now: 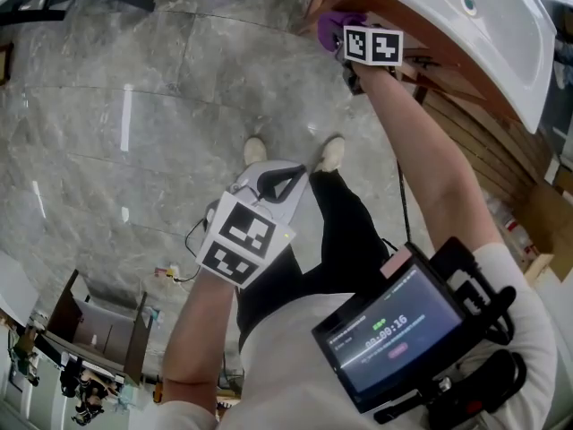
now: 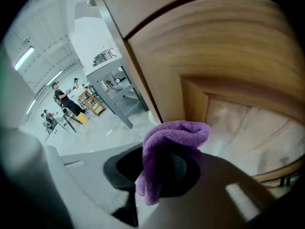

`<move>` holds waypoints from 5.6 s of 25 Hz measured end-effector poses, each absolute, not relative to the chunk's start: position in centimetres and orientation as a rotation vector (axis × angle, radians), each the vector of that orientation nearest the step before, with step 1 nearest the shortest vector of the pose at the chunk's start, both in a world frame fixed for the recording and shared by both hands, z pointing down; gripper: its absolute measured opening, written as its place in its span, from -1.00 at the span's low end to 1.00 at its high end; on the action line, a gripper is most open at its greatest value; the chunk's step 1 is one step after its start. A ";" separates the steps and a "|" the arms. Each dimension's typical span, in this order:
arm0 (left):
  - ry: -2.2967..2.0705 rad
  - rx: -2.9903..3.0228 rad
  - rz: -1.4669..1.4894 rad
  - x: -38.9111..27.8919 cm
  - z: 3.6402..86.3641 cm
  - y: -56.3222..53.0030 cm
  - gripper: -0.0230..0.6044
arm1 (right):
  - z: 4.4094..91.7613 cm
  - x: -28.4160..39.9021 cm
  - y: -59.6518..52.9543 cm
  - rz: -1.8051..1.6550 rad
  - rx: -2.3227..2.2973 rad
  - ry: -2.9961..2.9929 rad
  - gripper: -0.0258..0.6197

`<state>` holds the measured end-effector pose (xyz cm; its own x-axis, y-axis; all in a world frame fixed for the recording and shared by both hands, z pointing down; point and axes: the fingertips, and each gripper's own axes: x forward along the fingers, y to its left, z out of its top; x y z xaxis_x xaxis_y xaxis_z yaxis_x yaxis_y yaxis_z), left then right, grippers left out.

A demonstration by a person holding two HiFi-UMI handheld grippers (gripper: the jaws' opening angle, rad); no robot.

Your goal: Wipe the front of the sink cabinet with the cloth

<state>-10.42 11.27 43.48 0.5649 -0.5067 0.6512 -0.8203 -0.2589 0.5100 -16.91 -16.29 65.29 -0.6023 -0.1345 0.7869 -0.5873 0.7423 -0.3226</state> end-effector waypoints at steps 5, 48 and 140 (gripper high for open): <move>-1.039 1.943 0.462 -9.9 43.7 10.8 -0.91 | 64.6 -16.6 -14.4 0.744 0.489 -2.182 -0.70; -0.699 2.134 0.608 18.0 45.2 -3.2 -0.91 | 72.1 36.3 -28.7 0.702 0.954 -1.826 -0.70; -1.141 1.858 0.305 -11.0 48.0 13.2 -0.91 | 75.4 -16.2 -15.6 0.536 0.443 -2.023 -0.70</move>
<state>-10.97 13.19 48.04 0.5423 -0.5834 0.6046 -0.8074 -0.1627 0.5672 -16.25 -15.55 75.39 -0.4719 -0.0898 0.8770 -0.5121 0.8377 -0.1897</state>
